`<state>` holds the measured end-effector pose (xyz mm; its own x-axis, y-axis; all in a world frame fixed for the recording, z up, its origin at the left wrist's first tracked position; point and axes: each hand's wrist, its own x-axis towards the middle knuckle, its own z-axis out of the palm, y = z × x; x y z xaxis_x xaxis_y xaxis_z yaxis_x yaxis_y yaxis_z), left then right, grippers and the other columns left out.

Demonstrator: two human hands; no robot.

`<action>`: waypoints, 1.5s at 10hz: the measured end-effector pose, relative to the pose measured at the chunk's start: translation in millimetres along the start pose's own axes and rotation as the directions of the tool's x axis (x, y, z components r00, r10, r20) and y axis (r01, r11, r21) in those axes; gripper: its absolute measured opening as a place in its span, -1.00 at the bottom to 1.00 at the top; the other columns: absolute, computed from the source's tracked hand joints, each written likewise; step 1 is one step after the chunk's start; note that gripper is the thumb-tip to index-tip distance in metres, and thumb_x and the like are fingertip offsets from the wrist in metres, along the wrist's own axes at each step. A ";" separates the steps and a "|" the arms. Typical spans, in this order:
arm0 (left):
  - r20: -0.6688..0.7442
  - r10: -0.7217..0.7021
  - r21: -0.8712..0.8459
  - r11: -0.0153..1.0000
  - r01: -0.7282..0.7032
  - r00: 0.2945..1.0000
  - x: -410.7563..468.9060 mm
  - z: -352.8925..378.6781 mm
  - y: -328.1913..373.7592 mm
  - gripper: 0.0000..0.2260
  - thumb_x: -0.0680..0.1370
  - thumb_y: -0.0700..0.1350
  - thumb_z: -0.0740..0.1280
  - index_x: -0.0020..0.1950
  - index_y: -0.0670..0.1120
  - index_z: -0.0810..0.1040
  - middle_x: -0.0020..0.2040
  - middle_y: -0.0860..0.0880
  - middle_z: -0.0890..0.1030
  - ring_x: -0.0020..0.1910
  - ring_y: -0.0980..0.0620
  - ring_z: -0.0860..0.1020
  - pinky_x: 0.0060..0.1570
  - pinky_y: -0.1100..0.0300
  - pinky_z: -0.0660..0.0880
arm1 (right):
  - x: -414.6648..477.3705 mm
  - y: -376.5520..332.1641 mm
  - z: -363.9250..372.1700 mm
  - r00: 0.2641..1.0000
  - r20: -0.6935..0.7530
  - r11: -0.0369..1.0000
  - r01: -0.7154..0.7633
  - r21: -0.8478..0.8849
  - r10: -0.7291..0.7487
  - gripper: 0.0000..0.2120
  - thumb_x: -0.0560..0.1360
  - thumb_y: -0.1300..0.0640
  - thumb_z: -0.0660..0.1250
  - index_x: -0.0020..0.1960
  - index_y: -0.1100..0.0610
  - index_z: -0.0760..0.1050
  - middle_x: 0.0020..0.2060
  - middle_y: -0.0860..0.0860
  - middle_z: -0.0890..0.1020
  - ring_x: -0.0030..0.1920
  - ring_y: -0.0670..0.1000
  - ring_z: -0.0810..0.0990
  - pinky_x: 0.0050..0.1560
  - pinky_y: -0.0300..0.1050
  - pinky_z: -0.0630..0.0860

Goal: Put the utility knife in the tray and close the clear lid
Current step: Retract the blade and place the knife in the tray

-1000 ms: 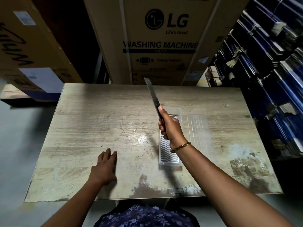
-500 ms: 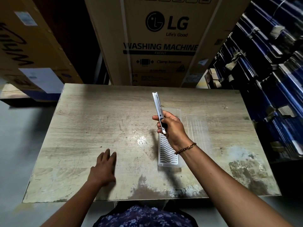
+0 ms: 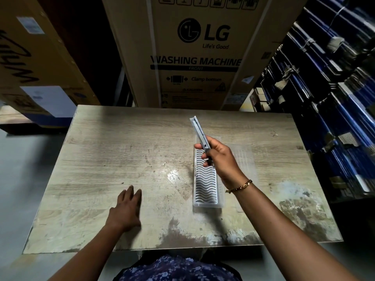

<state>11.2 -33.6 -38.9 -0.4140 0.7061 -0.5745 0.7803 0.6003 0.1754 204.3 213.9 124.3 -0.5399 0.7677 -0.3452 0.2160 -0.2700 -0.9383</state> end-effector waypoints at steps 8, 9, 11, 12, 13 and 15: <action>0.037 0.118 0.071 0.990 -0.120 0.992 14.1 -4.5 57.4 -0.25 0.44 0.17 0.38 0.51 -0.02 0.13 0.59 -0.07 0.03 0.55 -0.13 0.03 0.16 -0.24 0.52 | -10.9 65.9 -64.6 0.884 -0.083 0.771 -0.351 0.531 0.460 -0.75 0.55 0.24 0.15 0.14 0.11 0.53 0.06 0.11 0.70 -0.18 0.02 0.62 -0.23 -0.11 0.57; 0.040 0.120 0.077 0.989 -0.123 0.992 14.7 -4.1 56.5 -0.24 0.44 0.17 0.39 0.52 -0.01 0.12 0.59 -0.07 0.02 0.56 -0.13 0.03 0.17 -0.26 0.52 | -5.6 67.6 -52.6 0.886 -0.150 0.841 -0.348 0.414 0.440 -0.86 0.56 0.20 0.20 0.01 0.10 0.53 -0.05 0.11 0.73 -0.25 0.01 0.61 -0.27 -0.16 0.51; 0.048 0.107 0.058 0.992 -0.109 0.993 16.2 -0.9 55.2 -0.20 0.42 0.16 0.40 0.54 0.00 0.10 0.61 -0.06 -0.01 0.59 -0.13 -0.03 0.21 -0.29 0.49 | 19.3 91.5 -33.9 0.878 -0.279 0.901 -0.425 -0.083 0.389 -0.92 0.44 0.19 0.29 -0.21 0.07 0.53 -0.14 0.18 0.68 -0.15 0.16 0.67 -0.11 0.13 0.66; 0.058 0.110 0.064 0.991 -0.114 0.992 17.5 1.4 53.8 -0.20 0.42 0.17 0.40 0.54 -0.01 0.08 0.62 -0.07 -0.03 0.59 -0.14 -0.05 0.22 -0.30 0.49 | 31.4 102.8 -28.7 0.907 -0.317 0.809 -0.399 -0.432 0.278 -0.85 0.40 0.20 0.29 -0.35 0.08 0.45 -0.26 0.15 0.64 -0.15 0.21 0.66 -0.13 0.04 0.63; 0.061 0.109 0.056 0.992 -0.113 0.992 17.8 4.3 53.1 -0.18 0.43 0.16 0.40 0.54 -0.01 0.05 0.62 -0.08 -0.05 0.60 -0.15 -0.07 0.22 -0.31 0.48 | 38.5 105.1 -20.5 0.919 -0.285 0.671 -0.395 -0.627 0.274 -0.92 0.40 0.22 0.27 -0.24 0.11 0.52 -0.13 0.14 0.65 -0.07 0.21 0.63 -0.14 -0.12 0.48; 0.066 0.108 0.055 0.992 -0.112 0.992 16.5 5.5 52.4 -0.18 0.44 0.17 0.38 0.56 -0.01 0.02 0.63 -0.07 -0.07 0.60 -0.14 -0.08 0.22 -0.30 0.48 | 47.1 119.9 -11.0 0.907 -0.297 0.506 -0.414 -0.757 0.298 -0.76 0.44 0.18 0.28 0.08 0.17 0.57 0.14 0.19 0.62 0.12 0.24 0.62 0.01 -0.05 0.52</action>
<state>47.8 7.5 -43.6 -0.2955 0.7407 -0.6033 0.8465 0.4958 0.1941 213.7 224.1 -4.2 -0.1840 0.7883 -0.5871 0.9485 -0.0143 -0.3165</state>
